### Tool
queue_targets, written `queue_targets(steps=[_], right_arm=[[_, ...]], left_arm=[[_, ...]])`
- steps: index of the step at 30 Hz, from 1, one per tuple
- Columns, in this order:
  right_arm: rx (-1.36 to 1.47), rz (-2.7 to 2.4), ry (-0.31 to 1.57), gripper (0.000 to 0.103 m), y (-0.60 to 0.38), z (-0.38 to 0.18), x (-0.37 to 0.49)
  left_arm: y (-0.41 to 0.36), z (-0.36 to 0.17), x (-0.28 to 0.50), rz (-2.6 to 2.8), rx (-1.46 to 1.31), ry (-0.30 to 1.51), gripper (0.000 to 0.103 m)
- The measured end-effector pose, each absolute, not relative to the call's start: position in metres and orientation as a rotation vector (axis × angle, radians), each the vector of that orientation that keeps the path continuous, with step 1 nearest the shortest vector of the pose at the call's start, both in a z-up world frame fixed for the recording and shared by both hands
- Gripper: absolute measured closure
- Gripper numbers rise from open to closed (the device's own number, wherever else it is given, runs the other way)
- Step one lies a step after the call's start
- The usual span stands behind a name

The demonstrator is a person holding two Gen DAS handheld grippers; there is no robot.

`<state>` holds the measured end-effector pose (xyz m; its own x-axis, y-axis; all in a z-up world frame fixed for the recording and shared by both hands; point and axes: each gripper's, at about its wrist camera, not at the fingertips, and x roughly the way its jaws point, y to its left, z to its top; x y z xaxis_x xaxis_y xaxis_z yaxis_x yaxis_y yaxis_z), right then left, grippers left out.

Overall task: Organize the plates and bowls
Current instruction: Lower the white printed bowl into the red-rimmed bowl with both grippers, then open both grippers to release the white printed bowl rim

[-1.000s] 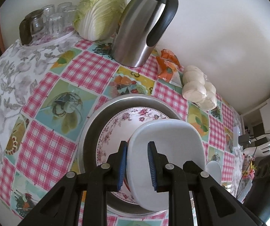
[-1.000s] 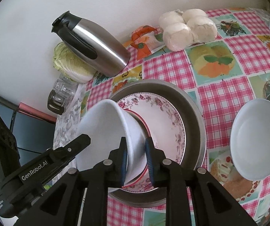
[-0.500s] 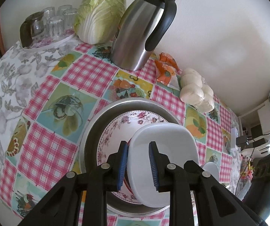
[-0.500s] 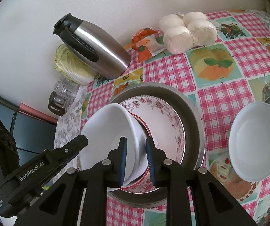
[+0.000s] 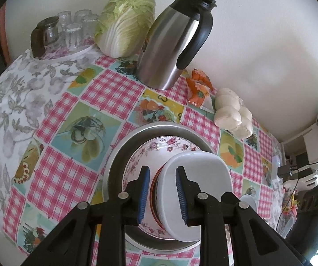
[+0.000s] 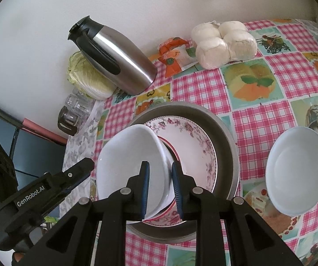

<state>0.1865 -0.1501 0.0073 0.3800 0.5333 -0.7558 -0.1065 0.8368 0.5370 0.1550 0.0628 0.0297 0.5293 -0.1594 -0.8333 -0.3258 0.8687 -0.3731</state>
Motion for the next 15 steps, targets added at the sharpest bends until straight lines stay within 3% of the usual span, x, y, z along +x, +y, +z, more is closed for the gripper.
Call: queue_targets(steps=[5, 9, 11, 13, 15], right_arm=[[0.434, 0.418, 1.108, 0.08, -0.151, 0.009, 0.186], [0.414, 0.404, 1.081, 0.08, -0.153, 0.017, 0.185], [0.406, 0.399, 1.069, 0.074, -0.153, 0.019, 0.184], [0.393, 0.382, 1.064, 0.059, -0.154, 0.02, 0.184], [0.372, 0.362, 1.058, 0.051, -0.154, 0.02, 0.185]], left_arm=[[0.063, 0.031, 0.155, 0.111, -0.528, 1.022, 0.073], [0.063, 0.033, 0.154, 0.122, -0.517, 1.015, 0.051], [0.063, 0.033, 0.154, 0.131, -0.509, 1.015, 0.048], [0.064, 0.033, 0.155, 0.142, -0.502, 1.02, 0.041], [0.065, 0.032, 0.155, 0.157, -0.495, 1.027, 0.037]])
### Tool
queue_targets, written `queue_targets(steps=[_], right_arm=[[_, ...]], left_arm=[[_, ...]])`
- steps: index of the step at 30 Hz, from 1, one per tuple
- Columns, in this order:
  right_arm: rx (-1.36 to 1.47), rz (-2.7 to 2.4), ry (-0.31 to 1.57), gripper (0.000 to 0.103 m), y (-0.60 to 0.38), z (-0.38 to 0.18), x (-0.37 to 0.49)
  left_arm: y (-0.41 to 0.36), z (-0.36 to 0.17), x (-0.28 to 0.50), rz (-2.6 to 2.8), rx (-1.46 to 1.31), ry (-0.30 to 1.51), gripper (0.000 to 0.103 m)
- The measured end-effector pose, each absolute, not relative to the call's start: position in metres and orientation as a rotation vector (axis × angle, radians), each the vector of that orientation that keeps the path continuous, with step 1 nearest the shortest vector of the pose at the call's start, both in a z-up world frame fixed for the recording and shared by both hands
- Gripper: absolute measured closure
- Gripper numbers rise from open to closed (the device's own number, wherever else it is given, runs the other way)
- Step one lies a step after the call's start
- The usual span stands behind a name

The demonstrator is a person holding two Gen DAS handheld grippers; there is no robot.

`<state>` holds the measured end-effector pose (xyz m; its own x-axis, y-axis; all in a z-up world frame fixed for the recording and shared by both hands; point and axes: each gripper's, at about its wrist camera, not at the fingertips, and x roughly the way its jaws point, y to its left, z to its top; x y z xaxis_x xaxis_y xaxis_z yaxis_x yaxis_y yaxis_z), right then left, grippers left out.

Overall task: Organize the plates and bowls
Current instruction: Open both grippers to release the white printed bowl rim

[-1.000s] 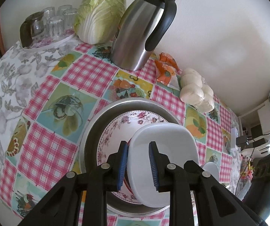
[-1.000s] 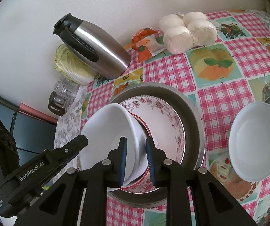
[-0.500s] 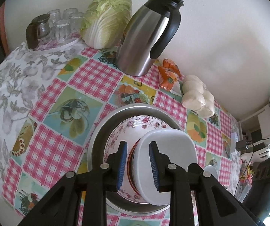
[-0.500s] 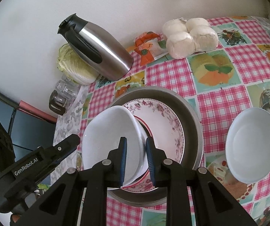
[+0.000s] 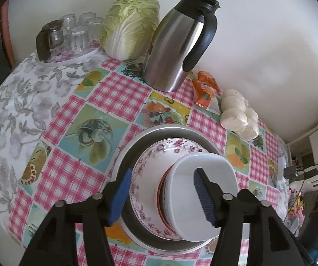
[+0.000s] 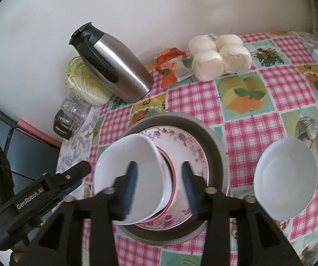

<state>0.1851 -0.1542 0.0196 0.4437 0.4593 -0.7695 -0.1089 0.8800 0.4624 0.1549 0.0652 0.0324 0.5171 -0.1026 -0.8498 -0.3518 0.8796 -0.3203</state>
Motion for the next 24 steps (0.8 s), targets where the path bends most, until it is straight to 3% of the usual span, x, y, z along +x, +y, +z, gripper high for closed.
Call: queue_targets(steps=[7, 18, 21, 24], right_arm=[[0.323, 0.33, 1.032, 0.032, -0.155, 0.021, 0.186], [0.249, 0.303, 1.027, 0.025, -0.152, 0.017, 0.182], [0.234, 0.301, 1.024, 0.013, -0.152, 0.018, 0.179], [0.225, 0.299, 1.02, 0.013, -0.153, 0.019, 0.176]], left_arm=[[0.069, 0.03, 0.155, 0.207, -0.454, 1.035, 0.026], [0.074, 0.025, 0.153, 0.257, -0.43, 1.034, 0.012], [0.073, 0.026, 0.151, 0.267, -0.416, 1.023, 0.003], [0.071, 0.027, 0.148, 0.273, -0.407, 1.018, 0.003]])
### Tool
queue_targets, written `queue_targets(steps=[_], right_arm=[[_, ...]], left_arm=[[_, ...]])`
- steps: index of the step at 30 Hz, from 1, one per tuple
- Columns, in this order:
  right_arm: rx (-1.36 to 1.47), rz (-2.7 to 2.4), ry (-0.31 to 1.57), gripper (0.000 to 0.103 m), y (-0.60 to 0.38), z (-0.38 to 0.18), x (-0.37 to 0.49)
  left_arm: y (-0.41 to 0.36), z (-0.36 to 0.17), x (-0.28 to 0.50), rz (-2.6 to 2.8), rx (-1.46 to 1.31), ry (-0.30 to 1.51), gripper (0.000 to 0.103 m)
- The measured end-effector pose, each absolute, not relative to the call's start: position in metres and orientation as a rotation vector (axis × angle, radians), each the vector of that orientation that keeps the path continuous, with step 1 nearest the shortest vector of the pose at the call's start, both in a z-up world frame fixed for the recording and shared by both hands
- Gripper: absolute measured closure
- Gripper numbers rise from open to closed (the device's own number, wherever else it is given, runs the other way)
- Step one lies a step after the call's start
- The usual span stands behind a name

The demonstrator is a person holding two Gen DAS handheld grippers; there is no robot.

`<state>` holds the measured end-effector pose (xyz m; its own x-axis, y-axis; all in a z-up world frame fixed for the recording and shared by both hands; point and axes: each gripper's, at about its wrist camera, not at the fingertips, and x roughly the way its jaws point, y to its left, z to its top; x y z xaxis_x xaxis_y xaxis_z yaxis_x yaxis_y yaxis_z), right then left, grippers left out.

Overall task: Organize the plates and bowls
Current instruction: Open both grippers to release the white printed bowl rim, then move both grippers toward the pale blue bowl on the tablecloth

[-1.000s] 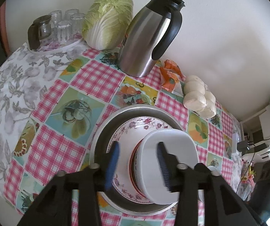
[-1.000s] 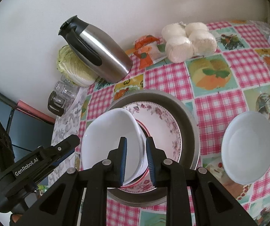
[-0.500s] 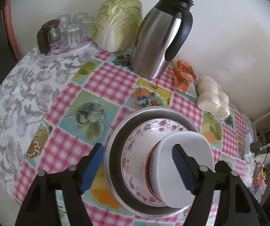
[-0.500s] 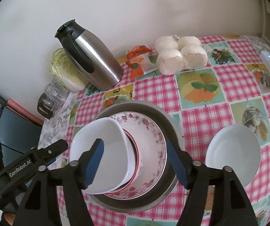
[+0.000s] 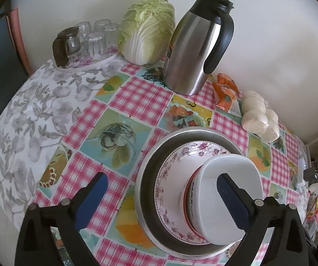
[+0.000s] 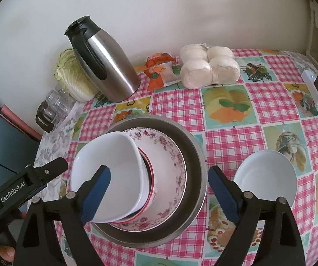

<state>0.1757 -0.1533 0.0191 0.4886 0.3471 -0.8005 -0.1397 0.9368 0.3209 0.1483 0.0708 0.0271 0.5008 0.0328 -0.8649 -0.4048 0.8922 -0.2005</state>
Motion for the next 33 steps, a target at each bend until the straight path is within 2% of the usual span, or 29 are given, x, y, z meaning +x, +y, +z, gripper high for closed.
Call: queue_targets(steps=[15, 33], right_arm=[[0.189, 0.251, 1.01, 0.013, -0.176, 0.024, 0.149], [0.055, 0.225, 0.867, 0.013, -0.182, 0.039, 0.098]], left_arm=[[0.057, 0.028, 0.127, 0.28, -0.378, 0.998, 0.0], [0.043, 0.038, 0.087, 0.279, -0.323, 0.905, 0.0]])
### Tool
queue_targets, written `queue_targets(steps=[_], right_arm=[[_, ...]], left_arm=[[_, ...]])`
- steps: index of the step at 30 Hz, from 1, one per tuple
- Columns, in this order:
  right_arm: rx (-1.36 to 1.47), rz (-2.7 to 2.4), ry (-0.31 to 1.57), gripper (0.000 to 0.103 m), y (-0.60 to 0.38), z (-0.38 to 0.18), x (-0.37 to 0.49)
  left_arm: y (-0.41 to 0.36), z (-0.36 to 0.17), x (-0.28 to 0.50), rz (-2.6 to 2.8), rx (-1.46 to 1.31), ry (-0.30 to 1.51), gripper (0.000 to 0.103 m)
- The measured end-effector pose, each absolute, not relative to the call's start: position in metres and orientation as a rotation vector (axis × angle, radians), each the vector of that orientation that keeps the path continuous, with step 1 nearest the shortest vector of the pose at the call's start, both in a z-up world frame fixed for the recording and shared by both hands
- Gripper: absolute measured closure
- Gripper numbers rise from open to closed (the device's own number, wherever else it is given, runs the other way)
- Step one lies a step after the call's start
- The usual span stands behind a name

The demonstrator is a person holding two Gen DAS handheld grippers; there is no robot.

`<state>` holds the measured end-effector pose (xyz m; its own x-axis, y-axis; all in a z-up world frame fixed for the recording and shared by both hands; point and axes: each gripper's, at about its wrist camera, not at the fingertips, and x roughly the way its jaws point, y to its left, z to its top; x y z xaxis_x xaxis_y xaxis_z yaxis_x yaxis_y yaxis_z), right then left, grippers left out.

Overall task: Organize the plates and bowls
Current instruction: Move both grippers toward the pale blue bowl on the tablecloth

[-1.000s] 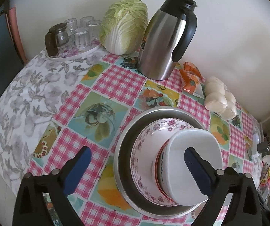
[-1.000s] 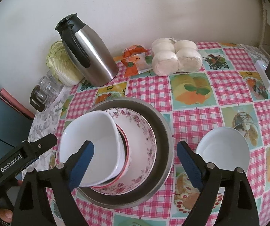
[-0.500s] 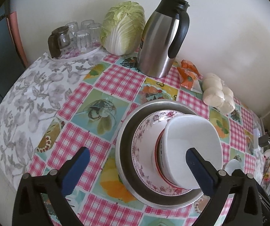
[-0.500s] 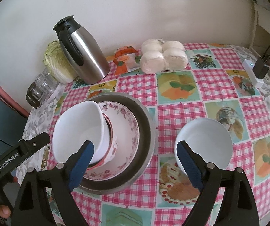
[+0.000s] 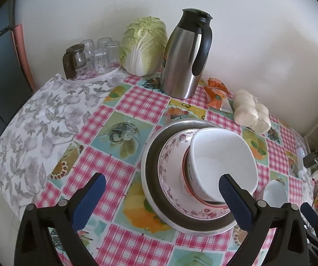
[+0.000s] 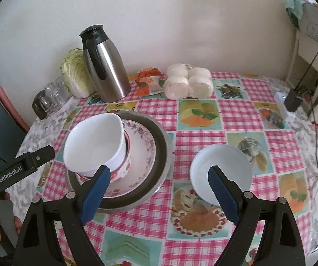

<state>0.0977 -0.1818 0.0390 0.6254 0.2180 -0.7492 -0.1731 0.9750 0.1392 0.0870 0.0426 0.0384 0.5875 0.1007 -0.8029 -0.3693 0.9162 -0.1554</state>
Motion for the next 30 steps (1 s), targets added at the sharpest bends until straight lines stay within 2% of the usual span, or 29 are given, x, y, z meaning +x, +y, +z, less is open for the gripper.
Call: queue_targets(steps=[21, 30], right_arm=[[0.111, 0.113, 0.876, 0.013, -0.24, 0.023, 0.077], [0.134, 0.032, 0.903, 0.013, -0.28, 0.016, 0.085]], left_arm=[[-0.021, 0.053, 0.066, 0.184, -0.214, 0.794, 0.0], [-0.071, 0.047, 0.074, 0.091, -0.173, 0.82, 0.0]])
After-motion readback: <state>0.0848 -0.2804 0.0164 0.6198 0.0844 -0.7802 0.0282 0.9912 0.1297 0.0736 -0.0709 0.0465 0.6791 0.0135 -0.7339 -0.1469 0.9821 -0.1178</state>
